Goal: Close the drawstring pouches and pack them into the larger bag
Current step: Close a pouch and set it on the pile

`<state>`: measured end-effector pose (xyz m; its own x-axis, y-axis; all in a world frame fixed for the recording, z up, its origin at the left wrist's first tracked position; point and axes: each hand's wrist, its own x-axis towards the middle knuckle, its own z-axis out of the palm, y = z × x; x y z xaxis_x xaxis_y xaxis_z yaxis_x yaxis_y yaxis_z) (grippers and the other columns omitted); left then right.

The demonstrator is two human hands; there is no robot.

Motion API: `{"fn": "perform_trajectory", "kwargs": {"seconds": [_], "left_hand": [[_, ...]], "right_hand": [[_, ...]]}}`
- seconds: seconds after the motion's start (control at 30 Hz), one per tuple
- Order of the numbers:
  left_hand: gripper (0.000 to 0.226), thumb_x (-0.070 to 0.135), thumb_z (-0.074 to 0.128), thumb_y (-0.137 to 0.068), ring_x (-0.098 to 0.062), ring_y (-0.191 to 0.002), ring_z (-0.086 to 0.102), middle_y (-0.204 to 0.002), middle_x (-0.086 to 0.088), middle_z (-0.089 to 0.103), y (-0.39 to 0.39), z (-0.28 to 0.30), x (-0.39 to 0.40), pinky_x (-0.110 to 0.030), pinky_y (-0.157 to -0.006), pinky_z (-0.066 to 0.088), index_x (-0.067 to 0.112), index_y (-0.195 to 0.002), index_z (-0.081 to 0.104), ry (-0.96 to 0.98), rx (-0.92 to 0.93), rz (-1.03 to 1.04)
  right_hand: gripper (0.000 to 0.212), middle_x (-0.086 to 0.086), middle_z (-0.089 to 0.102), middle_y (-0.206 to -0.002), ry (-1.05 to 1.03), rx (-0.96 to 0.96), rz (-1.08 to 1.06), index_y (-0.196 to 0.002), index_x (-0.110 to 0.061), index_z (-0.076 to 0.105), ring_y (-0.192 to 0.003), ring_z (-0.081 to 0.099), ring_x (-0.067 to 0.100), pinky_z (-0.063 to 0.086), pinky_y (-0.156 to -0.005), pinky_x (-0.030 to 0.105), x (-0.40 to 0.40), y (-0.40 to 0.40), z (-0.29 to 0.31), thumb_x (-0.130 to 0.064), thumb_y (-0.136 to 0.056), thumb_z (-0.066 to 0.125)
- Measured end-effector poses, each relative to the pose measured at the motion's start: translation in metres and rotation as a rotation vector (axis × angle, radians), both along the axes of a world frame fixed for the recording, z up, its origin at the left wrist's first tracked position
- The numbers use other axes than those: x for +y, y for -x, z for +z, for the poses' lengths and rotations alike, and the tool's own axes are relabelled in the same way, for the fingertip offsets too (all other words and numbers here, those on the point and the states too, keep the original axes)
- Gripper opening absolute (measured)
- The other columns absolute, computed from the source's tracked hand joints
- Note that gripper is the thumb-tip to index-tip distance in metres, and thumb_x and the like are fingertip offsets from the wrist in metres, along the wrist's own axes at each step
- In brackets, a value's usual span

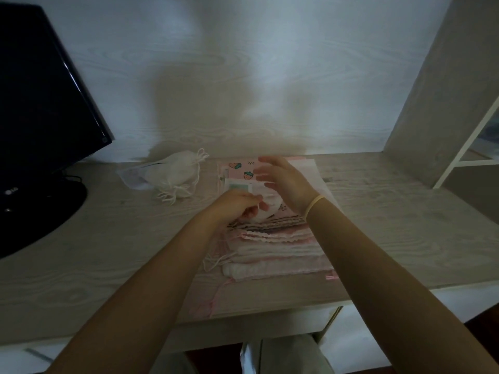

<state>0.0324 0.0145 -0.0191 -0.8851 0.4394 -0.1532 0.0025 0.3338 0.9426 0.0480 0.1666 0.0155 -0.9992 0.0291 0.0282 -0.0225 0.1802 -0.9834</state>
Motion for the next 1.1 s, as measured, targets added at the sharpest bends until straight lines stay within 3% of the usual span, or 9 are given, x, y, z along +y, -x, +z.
{"fn": "perform_trajectory", "kwargs": {"seconds": [0.13, 0.2, 0.37, 0.47, 0.53, 0.6, 0.73, 0.93, 1.1], "left_hand": [[0.029, 0.025, 0.058, -0.097, -0.013, -0.056, 0.047, -0.066, -0.004, 0.058, 0.004, -0.004, -0.002, -0.024, -0.050, 0.031, 0.004, -0.082, 0.072, -0.090, -0.081, 0.014], [0.024, 0.021, 0.059, -0.096, -0.015, -0.059, 0.051, -0.069, -0.008, 0.061, 0.004, -0.002, 0.000, -0.025, -0.050, 0.034, 0.001, -0.084, 0.068, -0.127, -0.110, 0.039], [0.013, 0.011, 0.058, -0.096, -0.012, -0.065, 0.063, -0.077, -0.006, 0.071, 0.001, 0.002, 0.002, -0.019, -0.051, 0.040, 0.005, -0.099, 0.069, -0.214, -0.199, 0.136], [0.015, 0.010, 0.059, -0.095, -0.014, -0.067, 0.065, -0.080, -0.008, 0.072, 0.003, 0.002, 0.002, -0.018, -0.051, 0.042, 0.001, -0.103, 0.067, -0.236, -0.210, 0.193], [0.014, 0.009, 0.060, -0.094, -0.014, -0.067, 0.065, -0.081, -0.009, 0.072, 0.005, 0.002, 0.001, -0.019, -0.053, 0.045, 0.000, -0.102, 0.068, -0.254, -0.203, 0.212], [0.014, 0.009, 0.062, -0.093, -0.012, -0.065, 0.065, -0.082, -0.009, 0.072, 0.006, 0.001, 0.002, -0.019, -0.053, 0.047, 0.000, -0.101, 0.069, -0.285, -0.204, 0.235], [0.013, 0.008, 0.063, -0.092, -0.011, -0.061, 0.061, -0.075, -0.008, 0.068, 0.006, 0.000, 0.005, -0.017, -0.052, 0.048, -0.001, -0.100, 0.069, -0.346, -0.234, 0.263], [0.014, -0.003, 0.064, -0.087, -0.011, -0.071, 0.066, -0.082, -0.006, 0.070, 0.004, 0.004, 0.004, -0.017, -0.058, 0.052, 0.005, -0.098, 0.068, -0.388, -0.260, 0.193], [0.019, -0.009, 0.066, -0.084, -0.013, -0.075, 0.065, -0.087, -0.008, 0.067, 0.002, 0.007, 0.004, -0.017, -0.063, 0.054, 0.006, -0.095, 0.068, -0.297, -0.178, 0.188]], "right_hand": [[0.024, 0.011, 0.063, -0.082, -0.109, -0.096, 0.067, -0.109, 0.000, 0.059, -0.067, 0.059, 0.018, 0.051, -0.070, 0.027, -0.002, -0.007, -0.011, 0.003, -0.088, 0.048], [0.024, 0.010, 0.061, -0.077, -0.188, -0.107, 0.054, -0.102, -0.004, 0.061, -0.061, 0.055, 0.017, 0.050, -0.060, 0.026, -0.003, -0.007, -0.012, 0.004, -0.089, 0.043], [0.010, 0.001, 0.062, -0.080, -0.581, -0.034, 0.025, -0.092, -0.017, 0.063, -0.065, 0.053, 0.012, 0.042, -0.062, 0.024, 0.000, -0.004, -0.013, -0.019, -0.091, 0.053], [0.013, -0.001, 0.062, -0.072, -0.698, -0.009, 0.036, -0.094, -0.013, 0.064, -0.061, 0.058, 0.011, 0.043, -0.053, 0.021, 0.003, -0.007, -0.007, -0.024, -0.092, 0.058], [0.024, 0.010, 0.068, -0.082, -0.791, 0.009, 0.030, -0.095, -0.003, 0.068, -0.069, 0.062, 0.021, 0.052, -0.061, 0.027, 0.004, -0.008, -0.004, -0.025, -0.092, 0.059], [0.032, 0.018, 0.069, -0.087, -0.836, 0.008, 0.046, -0.093, 0.003, 0.069, -0.067, 0.058, 0.023, 0.049, -0.063, 0.027, 0.004, -0.009, -0.004, -0.028, -0.091, 0.060], [0.028, 0.007, 0.063, -0.075, -0.800, -0.017, 0.096, -0.088, -0.002, 0.067, -0.059, 0.049, 0.013, 0.040, -0.056, 0.021, 0.003, -0.014, -0.003, -0.029, -0.090, 0.062], [0.026, 0.009, 0.062, -0.066, -0.704, -0.070, 0.062, -0.083, 0.001, 0.066, -0.053, 0.051, 0.017, 0.043, -0.054, 0.024, 0.004, -0.021, -0.002, -0.024, -0.090, 0.061], [0.014, 0.004, 0.066, -0.090, -1.025, 0.046, 0.125, -0.099, -0.010, 0.066, -0.082, 0.062, 0.023, 0.054, -0.068, 0.024, 0.003, -0.019, 0.006, -0.012, -0.093, 0.053]]}}
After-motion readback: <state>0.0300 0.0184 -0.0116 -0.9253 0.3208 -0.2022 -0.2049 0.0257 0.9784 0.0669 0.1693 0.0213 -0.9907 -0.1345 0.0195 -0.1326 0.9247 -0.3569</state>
